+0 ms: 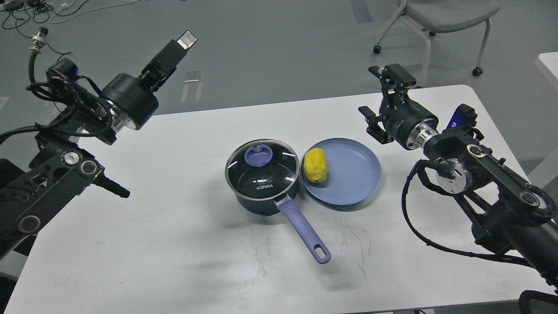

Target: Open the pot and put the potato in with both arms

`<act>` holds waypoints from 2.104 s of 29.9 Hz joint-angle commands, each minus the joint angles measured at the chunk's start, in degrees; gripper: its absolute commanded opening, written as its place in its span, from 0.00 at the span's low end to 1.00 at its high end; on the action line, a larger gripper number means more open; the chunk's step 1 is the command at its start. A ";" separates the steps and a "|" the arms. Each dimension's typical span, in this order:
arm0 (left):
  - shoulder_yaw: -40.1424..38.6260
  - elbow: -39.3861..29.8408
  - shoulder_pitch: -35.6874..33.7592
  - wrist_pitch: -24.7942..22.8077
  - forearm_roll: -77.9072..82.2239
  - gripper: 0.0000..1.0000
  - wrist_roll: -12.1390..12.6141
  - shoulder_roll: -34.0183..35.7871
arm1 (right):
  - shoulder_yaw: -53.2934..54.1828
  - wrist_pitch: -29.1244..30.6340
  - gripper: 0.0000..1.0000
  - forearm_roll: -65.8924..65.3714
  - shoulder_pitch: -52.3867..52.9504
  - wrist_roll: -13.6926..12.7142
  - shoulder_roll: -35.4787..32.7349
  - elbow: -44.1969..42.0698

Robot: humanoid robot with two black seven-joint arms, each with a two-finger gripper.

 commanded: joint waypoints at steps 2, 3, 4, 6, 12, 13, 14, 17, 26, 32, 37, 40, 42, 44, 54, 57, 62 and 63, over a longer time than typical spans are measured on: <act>6.73 -0.59 -0.07 6.40 16.72 0.99 -4.60 0.82 | 1.67 0.16 1.00 0.09 -0.48 0.00 -0.16 -0.13; 7.54 -0.85 -0.07 6.85 18.32 0.99 -5.31 0.82 | 1.76 0.16 1.00 0.09 -0.48 0.00 -0.16 -0.13; 8.15 -1.64 -0.16 6.94 20.51 0.99 -6.62 0.74 | 2.11 0.16 1.00 0.09 -0.48 0.00 -0.16 -0.13; 8.42 -2.26 -0.16 6.94 23.16 0.99 -7.34 0.03 | 2.29 0.07 1.00 0.09 -0.74 0.00 -0.16 -0.22; 15.35 -1.65 -0.68 6.94 34.13 0.98 -7.25 -0.93 | 2.37 0.07 1.00 0.01 -0.92 0.00 -0.16 -0.22; 15.97 -1.56 -0.68 6.94 35.20 0.98 -7.34 -1.54 | 2.37 0.07 1.00 0.09 -0.92 0.00 -0.16 -0.22; 16.33 -0.86 -0.77 6.85 36.87 0.98 -7.34 -3.03 | 2.55 0.07 1.00 0.09 -0.92 0.00 -0.08 -0.22; 16.42 2.21 -0.60 6.33 37.41 0.98 -7.60 -4.98 | 2.72 0.07 1.00 0.09 -0.92 0.00 -0.16 -0.22; 17.56 7.58 -2.00 2.11 36.97 0.99 -7.51 -10.16 | 2.72 -0.10 1.00 0.01 -0.92 0.00 -0.43 -0.22; 17.56 13.65 -2.53 2.19 36.71 0.98 -7.69 -13.42 | 3.16 -0.10 1.00 0.09 -0.92 0.09 -0.52 -0.13; 17.65 15.58 -2.53 2.19 36.71 0.99 -7.69 -13.59 | 3.25 -0.19 1.00 0.01 -0.92 0.09 -0.87 -0.22; 17.65 15.58 -2.27 2.28 36.71 0.98 -7.86 -13.50 | 3.25 -0.19 1.00 0.09 -0.92 0.09 -0.87 -0.22; 17.74 15.76 -1.92 2.28 36.71 0.99 -7.86 -13.50 | 3.25 -0.19 1.00 0.09 -0.92 0.09 -0.87 -0.22; 18.70 16.10 -1.91 2.28 36.71 0.99 -7.86 -13.50 | 3.25 -0.19 1.00 0.01 -0.92 0.09 -0.87 -0.22; 19.32 18.56 -1.91 2.81 36.71 0.99 -7.78 -14.38 | 3.25 -0.19 1.00 0.01 -0.92 0.09 -0.96 -0.22; 19.41 18.66 -1.83 3.25 36.71 0.99 -7.86 -14.38 | 3.25 -0.19 1.00 0.01 -0.92 0.09 -1.04 -0.22; 22.21 18.66 -1.74 4.74 36.79 0.98 -8.57 -14.47 | 3.25 -0.19 1.00 0.01 -0.92 0.18 -1.04 -0.22; 22.22 18.66 -1.74 5.00 36.79 0.98 -8.57 -14.47 | 3.25 -0.19 1.00 0.01 -0.92 0.18 -1.04 -0.31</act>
